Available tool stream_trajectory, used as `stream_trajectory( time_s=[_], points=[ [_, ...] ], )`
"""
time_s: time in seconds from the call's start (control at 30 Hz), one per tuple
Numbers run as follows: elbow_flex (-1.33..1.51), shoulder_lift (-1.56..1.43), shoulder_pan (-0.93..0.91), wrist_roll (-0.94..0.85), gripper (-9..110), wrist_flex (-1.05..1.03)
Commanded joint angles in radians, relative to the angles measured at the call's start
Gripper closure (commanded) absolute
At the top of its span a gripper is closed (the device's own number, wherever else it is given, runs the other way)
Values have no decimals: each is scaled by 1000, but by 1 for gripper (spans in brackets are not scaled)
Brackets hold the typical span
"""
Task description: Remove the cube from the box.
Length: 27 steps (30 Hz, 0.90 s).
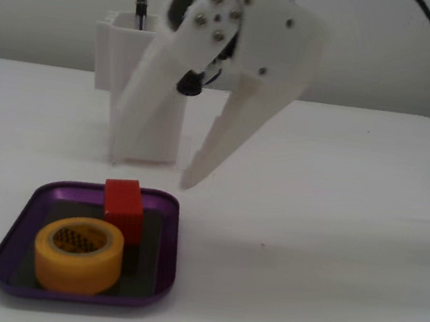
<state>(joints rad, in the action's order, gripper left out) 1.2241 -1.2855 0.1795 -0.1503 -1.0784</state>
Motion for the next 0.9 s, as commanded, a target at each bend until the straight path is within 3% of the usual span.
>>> stream_trajectory(
  time_s=[0.0, 0.37, 0.87],
  points=[
    [-118, 66, -18, 3, 84, -3],
    [-169, 181, -115, -9, 84, 6],
    [-169, 275, -114, -11, 85, 12]
  ],
)
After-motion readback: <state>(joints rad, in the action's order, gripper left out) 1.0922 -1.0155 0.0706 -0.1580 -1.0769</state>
